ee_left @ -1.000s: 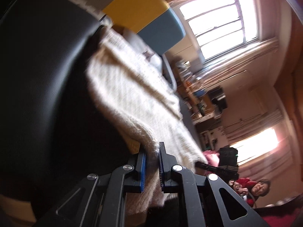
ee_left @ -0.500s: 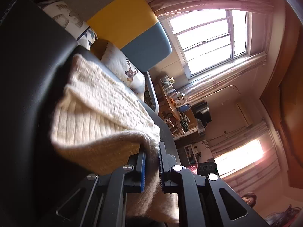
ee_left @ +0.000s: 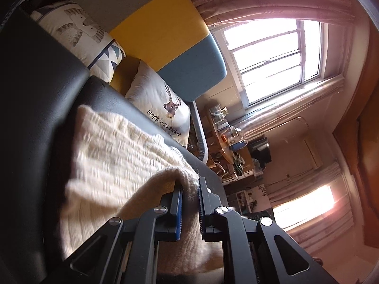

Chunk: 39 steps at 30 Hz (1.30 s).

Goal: Fold clothes
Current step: 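Lower the folded hem onto the sweater with both grippers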

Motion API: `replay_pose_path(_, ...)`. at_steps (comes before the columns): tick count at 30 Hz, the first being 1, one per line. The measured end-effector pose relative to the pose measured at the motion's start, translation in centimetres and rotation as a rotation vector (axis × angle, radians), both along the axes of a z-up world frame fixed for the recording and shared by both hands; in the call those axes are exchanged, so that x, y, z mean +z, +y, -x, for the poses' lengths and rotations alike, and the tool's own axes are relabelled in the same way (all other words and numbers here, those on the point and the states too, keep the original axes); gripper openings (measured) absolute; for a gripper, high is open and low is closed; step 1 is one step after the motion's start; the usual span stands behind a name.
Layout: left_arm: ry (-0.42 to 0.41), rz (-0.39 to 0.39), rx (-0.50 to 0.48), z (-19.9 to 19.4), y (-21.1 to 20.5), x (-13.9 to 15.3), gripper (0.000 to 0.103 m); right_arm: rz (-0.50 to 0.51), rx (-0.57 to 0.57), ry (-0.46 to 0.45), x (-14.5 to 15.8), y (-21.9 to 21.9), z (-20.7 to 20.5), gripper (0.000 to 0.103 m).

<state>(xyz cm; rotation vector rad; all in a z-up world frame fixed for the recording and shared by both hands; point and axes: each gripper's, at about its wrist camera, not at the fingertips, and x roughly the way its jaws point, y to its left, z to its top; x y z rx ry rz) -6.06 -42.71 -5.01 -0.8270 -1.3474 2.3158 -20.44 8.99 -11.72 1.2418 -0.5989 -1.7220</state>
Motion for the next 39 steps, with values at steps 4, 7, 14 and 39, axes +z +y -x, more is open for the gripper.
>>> replay_pose_path(4, -0.006, 0.008, 0.009, 2.7, -0.8, -0.2, 0.008, -0.004, -0.015, 0.001, 0.0, -0.9, 1.8, 0.007)
replay_pose_path(7, -0.010, 0.014, 0.015, 4.7, -1.4, -0.3, 0.008, 0.041, -0.040, 0.015, 1.0, -1.6, 3.3, 0.007)
replay_pose_path(14, -0.051, -0.014, 0.079, 8.9, -3.7, -1.1, 0.005, 0.015, -0.130, -0.145, -2.0, -3.4, 7.2, 0.015)
replay_pose_path(39, -0.207, 0.312, -0.154, 4.1, 0.4, -6.6, 0.044, 0.152, -0.167, -0.465, -7.8, -1.9, 9.6, 0.026)
